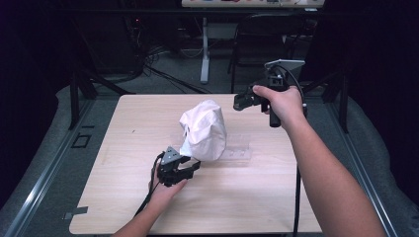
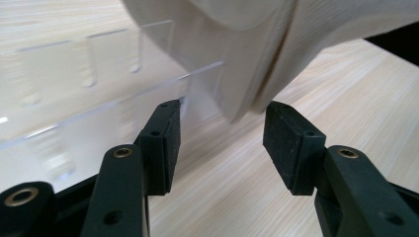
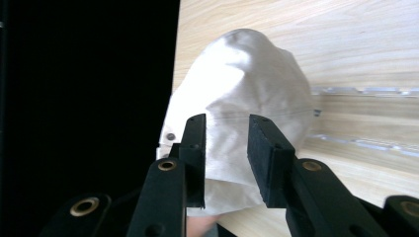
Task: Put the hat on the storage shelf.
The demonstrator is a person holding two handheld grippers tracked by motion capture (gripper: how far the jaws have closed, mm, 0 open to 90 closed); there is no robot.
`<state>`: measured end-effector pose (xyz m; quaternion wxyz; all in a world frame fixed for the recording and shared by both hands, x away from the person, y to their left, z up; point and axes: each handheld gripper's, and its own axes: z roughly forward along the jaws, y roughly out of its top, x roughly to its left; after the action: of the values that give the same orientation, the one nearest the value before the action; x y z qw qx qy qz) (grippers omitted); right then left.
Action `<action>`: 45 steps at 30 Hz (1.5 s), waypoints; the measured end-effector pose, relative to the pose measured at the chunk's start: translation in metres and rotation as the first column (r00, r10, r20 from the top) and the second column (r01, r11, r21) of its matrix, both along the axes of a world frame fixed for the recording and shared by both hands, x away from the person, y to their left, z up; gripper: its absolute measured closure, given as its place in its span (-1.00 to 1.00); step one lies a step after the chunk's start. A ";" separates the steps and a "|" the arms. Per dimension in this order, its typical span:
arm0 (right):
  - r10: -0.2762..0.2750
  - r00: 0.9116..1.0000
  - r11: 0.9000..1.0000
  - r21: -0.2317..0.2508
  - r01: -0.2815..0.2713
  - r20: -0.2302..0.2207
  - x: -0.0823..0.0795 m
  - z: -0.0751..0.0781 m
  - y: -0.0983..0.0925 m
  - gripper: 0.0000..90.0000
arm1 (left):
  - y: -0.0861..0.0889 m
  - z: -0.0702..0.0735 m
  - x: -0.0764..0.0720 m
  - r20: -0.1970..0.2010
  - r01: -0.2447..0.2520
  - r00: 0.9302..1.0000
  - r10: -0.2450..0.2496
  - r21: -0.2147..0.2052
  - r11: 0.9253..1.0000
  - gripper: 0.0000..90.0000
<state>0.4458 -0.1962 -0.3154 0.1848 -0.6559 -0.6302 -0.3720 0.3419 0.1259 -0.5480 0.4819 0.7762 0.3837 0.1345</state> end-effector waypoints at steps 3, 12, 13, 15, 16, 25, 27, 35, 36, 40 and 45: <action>-0.001 1.000 1.000 -0.012 0.001 0.001 -0.002 -0.001 -0.002 0.52 | 0.008 0.001 -0.002 -0.006 -0.009 1.000 0.009 0.007 1.000 0.05; 0.016 1.000 0.996 -0.084 -0.015 0.007 -0.020 -0.017 -0.011 0.46 | 0.044 0.003 -0.013 -0.026 -0.053 0.998 0.054 0.036 0.998 0.03; 0.009 1.000 0.996 -0.087 -0.008 0.012 -0.022 -0.020 -0.012 0.46 | 0.047 0.003 -0.014 -0.027 -0.053 0.998 0.054 0.041 0.998 0.03; 0.018 1.000 0.994 -0.107 -0.016 0.016 -0.026 -0.026 -0.015 0.44 | 0.055 0.004 -0.018 -0.036 -0.060 0.997 0.062 0.042 0.997 0.03; 0.028 0.999 0.992 -0.127 -0.025 0.021 -0.031 -0.030 -0.017 0.43 | 0.059 0.004 -0.019 -0.036 -0.059 0.998 0.061 0.045 0.997 0.02; 0.035 0.993 0.983 -0.182 -0.015 0.108 -0.066 -0.065 -0.031 0.35 | 0.084 -0.008 -0.022 -0.079 -0.117 0.990 0.118 0.014 0.993 0.02; 0.044 0.992 0.980 -0.196 -0.020 0.121 -0.074 -0.078 -0.035 0.31 | 0.087 -0.009 -0.022 -0.081 -0.129 0.988 0.130 0.018 0.991 0.02; 0.074 0.966 0.960 -0.279 -0.002 0.249 -0.104 -0.140 -0.044 0.22 | 0.089 -0.013 -0.020 -0.086 -0.129 0.988 0.130 0.018 0.992 0.02; 0.088 0.961 0.954 -0.300 -0.005 0.263 -0.109 -0.149 -0.044 0.21 | 0.089 -0.014 -0.020 -0.085 -0.129 0.988 0.130 0.017 0.991 0.02; 0.086 0.947 0.950 -0.311 0.016 0.310 -0.123 -0.175 -0.044 0.17 | 0.087 -0.014 -0.021 -0.083 -0.124 0.989 0.125 0.013 0.992 0.02; 0.084 0.916 0.944 -0.327 0.054 0.393 -0.141 -0.205 -0.046 0.09 | 0.082 -0.014 -0.022 -0.069 -0.108 0.992 0.110 0.028 0.994 0.02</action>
<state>0.3051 -0.2425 -0.5207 -0.0582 -0.5822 -0.7131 -0.3862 0.3195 0.2075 -0.5623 0.4506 0.7641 0.4405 0.1380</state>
